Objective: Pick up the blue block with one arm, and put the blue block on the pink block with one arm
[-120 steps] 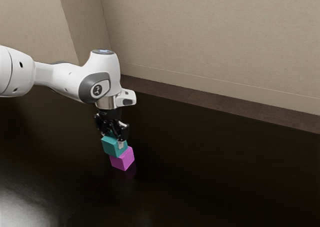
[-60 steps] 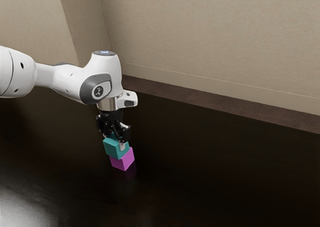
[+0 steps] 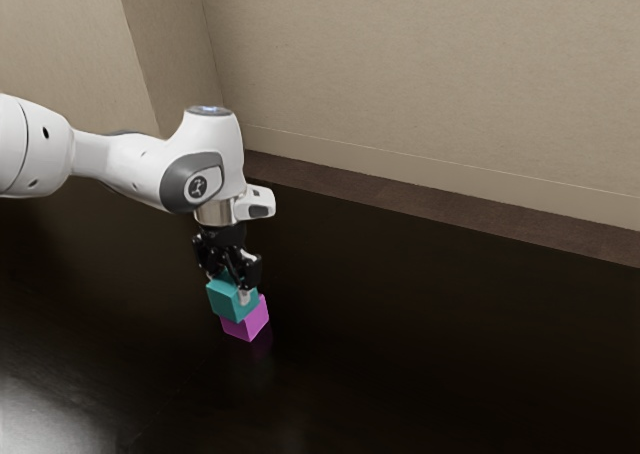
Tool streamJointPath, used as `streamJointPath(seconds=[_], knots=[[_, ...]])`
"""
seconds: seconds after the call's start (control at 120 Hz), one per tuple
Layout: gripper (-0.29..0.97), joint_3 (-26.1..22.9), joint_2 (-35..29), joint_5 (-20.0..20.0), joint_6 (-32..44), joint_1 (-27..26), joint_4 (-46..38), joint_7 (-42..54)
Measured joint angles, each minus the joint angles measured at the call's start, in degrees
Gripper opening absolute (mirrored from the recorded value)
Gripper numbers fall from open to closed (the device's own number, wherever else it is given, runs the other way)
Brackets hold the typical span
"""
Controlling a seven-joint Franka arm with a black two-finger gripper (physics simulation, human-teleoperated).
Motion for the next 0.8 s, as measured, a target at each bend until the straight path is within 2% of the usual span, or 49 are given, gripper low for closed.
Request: streamJointPath(seconds=[0.225,0.433,0.517,0.667,0.8], knots=[[0.56,-0.07,-0.05,-0.08,0.29,0.02,0.02,0.13],[0.64,-0.48,-1.65,-0.13,0.41,0.03,0.48,0.29],[0.65,-0.88,-5.11,-0.34,0.18,0.12,0.5,0.38],[0.67,-1.57,-15.66,-1.44,-4.1,-0.46,0.69,0.56],[0.67,-1.42,-20.65,-1.86,-11.69,-4.97,8.03,0.54]])
